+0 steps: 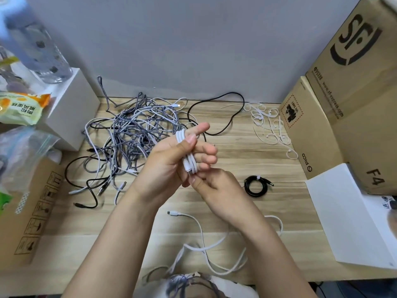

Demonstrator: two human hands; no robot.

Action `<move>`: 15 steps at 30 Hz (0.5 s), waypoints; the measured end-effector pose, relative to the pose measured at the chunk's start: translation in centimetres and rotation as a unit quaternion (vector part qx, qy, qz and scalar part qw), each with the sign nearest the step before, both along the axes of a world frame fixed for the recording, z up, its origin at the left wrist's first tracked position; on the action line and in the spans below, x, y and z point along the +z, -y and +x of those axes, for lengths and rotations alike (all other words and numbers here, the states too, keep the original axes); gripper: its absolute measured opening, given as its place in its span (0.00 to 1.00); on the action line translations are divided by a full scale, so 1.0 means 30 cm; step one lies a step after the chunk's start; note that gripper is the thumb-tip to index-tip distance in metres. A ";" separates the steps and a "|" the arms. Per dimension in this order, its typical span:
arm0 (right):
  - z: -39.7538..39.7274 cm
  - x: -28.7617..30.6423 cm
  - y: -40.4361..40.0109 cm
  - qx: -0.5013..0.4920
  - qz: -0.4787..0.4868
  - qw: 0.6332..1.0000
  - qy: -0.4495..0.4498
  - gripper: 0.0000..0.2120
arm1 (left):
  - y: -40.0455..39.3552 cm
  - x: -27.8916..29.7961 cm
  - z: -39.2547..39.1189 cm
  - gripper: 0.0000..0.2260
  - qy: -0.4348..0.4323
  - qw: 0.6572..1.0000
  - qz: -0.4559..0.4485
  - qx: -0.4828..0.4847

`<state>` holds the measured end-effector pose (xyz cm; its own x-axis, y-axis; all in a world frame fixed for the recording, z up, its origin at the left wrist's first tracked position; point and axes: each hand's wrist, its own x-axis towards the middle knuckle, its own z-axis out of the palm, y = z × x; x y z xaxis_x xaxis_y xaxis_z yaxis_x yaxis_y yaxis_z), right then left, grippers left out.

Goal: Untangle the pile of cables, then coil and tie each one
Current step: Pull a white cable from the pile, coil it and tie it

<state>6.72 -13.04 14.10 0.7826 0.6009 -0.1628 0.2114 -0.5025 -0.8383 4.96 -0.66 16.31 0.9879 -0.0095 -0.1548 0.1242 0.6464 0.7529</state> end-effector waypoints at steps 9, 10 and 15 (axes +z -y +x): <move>-0.008 0.027 0.023 -0.006 0.044 0.998 -0.046 0.15 | -0.015 -0.044 0.010 0.12 -0.038 0.975 0.221 0.007; -0.008 0.027 0.024 -0.008 0.065 0.997 -0.051 0.14 | -0.018 -0.047 0.008 0.12 -0.055 0.966 0.253 -0.004; 0.005 0.050 0.044 -0.040 0.192 0.977 -0.079 0.11 | -0.040 -0.055 -0.017 0.16 -0.052 0.915 0.380 -0.126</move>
<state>6.89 -14.37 15.58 0.8133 0.5788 -0.0594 0.0377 -0.1542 -0.9873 4.44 0.55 14.67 0.9486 -0.0847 -0.3049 0.2942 -0.1186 0.9484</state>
